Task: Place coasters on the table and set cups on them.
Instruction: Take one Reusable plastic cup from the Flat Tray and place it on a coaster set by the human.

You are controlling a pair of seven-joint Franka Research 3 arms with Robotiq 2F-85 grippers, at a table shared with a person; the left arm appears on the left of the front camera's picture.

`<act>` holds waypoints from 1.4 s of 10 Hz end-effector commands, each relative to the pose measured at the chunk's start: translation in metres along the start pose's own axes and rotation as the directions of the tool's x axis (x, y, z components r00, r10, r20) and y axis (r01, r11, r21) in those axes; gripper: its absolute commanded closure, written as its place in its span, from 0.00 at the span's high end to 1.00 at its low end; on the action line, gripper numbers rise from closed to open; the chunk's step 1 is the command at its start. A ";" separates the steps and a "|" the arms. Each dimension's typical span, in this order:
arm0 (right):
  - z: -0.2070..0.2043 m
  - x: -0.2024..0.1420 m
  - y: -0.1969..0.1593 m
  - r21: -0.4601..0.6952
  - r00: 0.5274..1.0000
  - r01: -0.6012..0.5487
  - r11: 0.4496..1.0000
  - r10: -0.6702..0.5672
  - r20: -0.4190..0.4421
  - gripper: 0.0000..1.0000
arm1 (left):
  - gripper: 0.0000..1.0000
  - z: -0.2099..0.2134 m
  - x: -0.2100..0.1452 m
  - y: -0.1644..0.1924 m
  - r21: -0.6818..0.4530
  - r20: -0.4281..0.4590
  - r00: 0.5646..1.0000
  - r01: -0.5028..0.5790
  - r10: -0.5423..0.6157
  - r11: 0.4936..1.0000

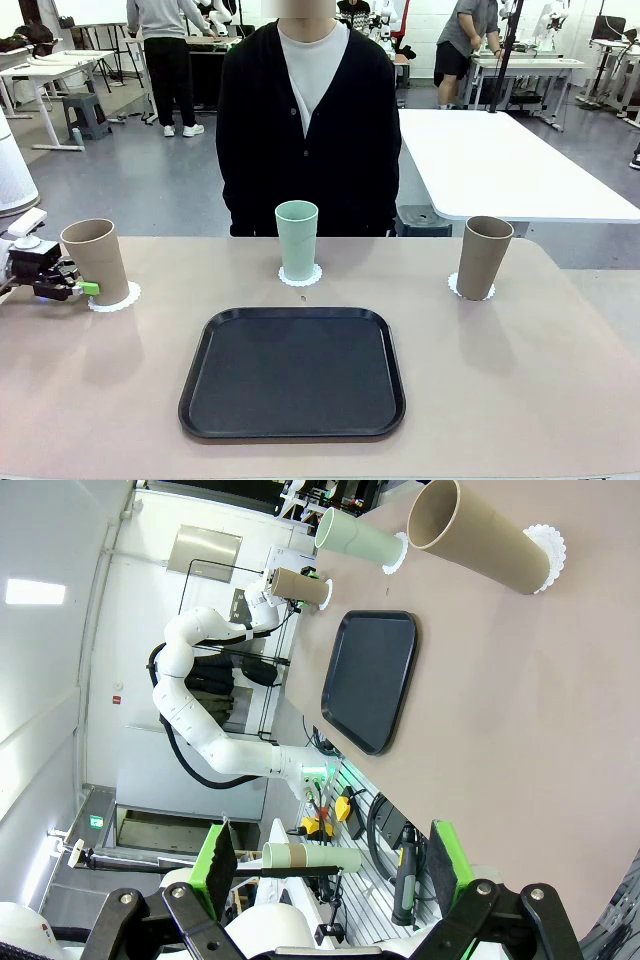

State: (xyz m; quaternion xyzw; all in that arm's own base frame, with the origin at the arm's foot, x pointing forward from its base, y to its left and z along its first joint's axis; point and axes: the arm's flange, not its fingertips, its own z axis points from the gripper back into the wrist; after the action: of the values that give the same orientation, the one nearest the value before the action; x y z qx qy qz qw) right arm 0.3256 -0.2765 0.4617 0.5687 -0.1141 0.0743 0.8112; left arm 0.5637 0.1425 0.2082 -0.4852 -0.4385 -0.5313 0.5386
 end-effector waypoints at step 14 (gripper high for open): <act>0.001 -0.002 0.001 -0.006 1.000 0.000 1.000 0.000 -0.010 1.00 | 1.00 0.041 0.023 -0.009 -0.015 -0.220 0.975 -0.024 0.020 1.000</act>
State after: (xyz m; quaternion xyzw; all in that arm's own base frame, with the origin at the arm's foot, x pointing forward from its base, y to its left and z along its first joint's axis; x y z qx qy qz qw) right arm 0.3256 -0.2765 0.4617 0.5687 -0.1141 0.0744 0.8112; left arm 0.5638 0.1767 0.2213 -0.4495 -0.3810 -0.5723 0.5704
